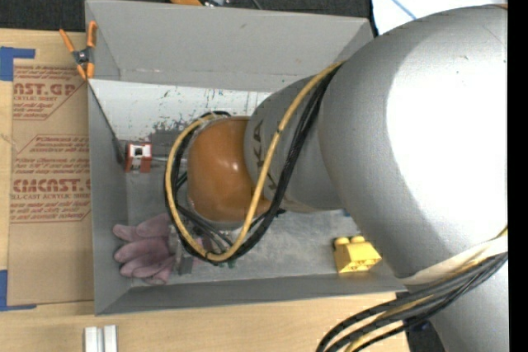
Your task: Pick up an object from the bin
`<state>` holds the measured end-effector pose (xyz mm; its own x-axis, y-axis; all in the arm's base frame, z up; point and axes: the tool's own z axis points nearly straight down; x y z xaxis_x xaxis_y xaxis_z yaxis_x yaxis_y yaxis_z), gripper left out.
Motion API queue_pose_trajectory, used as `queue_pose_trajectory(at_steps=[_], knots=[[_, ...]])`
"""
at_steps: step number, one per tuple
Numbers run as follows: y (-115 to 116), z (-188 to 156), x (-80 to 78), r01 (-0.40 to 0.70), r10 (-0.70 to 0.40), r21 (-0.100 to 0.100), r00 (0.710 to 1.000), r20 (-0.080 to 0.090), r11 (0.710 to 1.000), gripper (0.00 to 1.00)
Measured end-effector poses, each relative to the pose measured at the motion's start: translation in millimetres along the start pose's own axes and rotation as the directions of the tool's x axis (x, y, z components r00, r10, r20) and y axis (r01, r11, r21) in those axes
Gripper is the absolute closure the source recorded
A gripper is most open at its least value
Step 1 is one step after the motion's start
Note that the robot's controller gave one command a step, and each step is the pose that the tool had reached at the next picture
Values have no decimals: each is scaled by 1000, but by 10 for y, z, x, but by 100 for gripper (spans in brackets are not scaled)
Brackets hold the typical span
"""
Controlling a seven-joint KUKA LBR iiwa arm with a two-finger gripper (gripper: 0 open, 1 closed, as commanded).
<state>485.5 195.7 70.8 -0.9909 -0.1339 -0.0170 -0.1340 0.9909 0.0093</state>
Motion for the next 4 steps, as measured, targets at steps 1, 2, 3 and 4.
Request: queue_pose_trajectory(at_steps=[1, 2, 3, 4], knots=[[31, -128, -40, 43, -43, 1, 999, 0, 999, 100], [-40, -10, -24, 152, -152, -1, 988, 2, 988, 100], [-48, -8, 27, 343, -343, 0, 939, 11, 939, 100], [-48, -10, 27, 343, -343, 0, 939, 11, 939, 100]])
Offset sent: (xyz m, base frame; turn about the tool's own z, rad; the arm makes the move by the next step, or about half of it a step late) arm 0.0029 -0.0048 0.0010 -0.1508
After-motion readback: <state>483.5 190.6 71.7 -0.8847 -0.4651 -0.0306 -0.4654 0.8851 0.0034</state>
